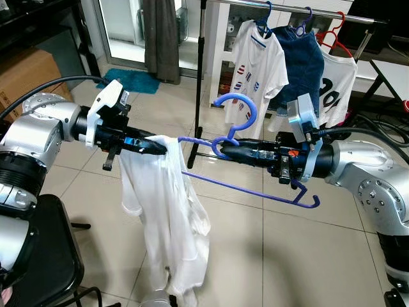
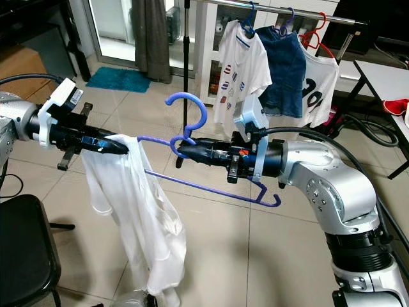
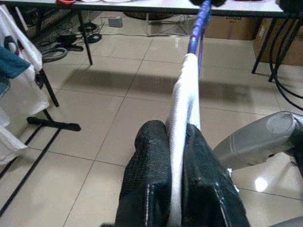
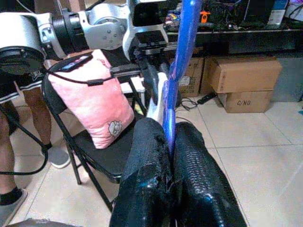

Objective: Hang hanger

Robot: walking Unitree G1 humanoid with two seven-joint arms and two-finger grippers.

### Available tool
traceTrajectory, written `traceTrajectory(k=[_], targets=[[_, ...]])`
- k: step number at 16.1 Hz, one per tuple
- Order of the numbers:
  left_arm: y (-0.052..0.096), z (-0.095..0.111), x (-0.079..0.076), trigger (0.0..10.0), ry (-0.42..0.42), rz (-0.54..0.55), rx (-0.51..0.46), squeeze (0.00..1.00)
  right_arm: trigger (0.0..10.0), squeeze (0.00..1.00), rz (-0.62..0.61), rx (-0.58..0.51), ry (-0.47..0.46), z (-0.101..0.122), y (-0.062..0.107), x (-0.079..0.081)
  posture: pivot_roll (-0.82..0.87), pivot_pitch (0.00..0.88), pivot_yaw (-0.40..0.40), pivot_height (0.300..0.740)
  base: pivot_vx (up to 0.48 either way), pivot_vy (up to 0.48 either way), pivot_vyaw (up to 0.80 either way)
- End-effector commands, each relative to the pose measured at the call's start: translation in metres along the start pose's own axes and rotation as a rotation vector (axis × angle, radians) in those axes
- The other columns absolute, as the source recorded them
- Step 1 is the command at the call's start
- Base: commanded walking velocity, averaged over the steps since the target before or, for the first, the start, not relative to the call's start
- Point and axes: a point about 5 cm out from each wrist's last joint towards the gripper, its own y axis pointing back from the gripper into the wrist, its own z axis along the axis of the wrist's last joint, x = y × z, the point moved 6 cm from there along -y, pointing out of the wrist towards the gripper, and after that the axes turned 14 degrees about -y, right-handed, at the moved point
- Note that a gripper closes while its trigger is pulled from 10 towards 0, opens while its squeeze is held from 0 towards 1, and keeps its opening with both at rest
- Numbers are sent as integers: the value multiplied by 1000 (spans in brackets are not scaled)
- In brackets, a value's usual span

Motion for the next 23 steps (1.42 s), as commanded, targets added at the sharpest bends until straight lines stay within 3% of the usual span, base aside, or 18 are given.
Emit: traceTrajectory(k=[1,2,3,4,5,6,7,9,10,11,12,15,16,18,21,23], targets=[[-3,8,-1,0,-24,-22,-23,0,0,0,48,-19,30,9,-5,8,-66,0,-21,740,0,0,0],[-4,8,-2,0,-22,-23,-28,0,0,0,46,-20,32,9,-5,8,-66,0,-21,740,0,0,0],[-3,8,-2,0,-15,-11,-43,0,4157,0,40,-20,27,9,-5,7,-66,0,-27,740,0,0,0],[-2,8,-2,0,-13,-7,-45,0,4157,0,41,-20,22,9,-5,7,-66,0,-27,740,0,0,0],[0,6,0,0,-12,12,-39,0,10000,0,13,-34,3,10,-3,2,-65,0,-30,740,0,0,0],[3,4,2,0,-8,30,-28,0,10000,843,-2,-54,-8,13,-1,-1,-63,0,-32,740,0,0,0],[6,2,2,0,-6,39,-24,0,10000,1000,-25,-79,-11,16,2,-5,-60,0,-35,740,0,0,0],[12,-10,5,0,9,109,30,0,10000,1000,-212,-244,14,38,26,-35,-55,0,-38,740,0,0,0],[12,-12,6,0,9,123,38,0,10000,1000,-242,-280,11,42,30,-40,-55,0,-38,740,0,0,0],[14,-18,10,0,7,169,66,0,10000,1000,-306,-395,-19,52,42,-48,-55,0,-38,740,0,0,0],[15,-19,14,0,-4,205,69,0,10000,1000,-306,-425,-38,52,47,-46,-55,0,-38,740,0,0,0],[18,-10,29,0,-28,308,13,0,10000,1000,-48,-226,-84,10,29,6,-57,0,-25,740,0,0,0],[18,-6,32,0,-29,312,-6,0,10000,1000,-11,-193,-106,-1,23,15,-57,0,-25,740,0,0,0],[18,1,36,0,-44,315,-19,0,10000,1000,-11,-184,-121,-11,11,18,-59,0,-20,740,0,0,0],[19,37,42,0,-73,281,-121,0,10000,1000,-164,-197,-31,-16,-19,-3,-58,0,-6,740,0,0,0],[18,43,41,0,-80,267,-135,0,10000,1000,-192,-206,-19,-14,-30,-6,-58,0,-6,740,0,0,0]])
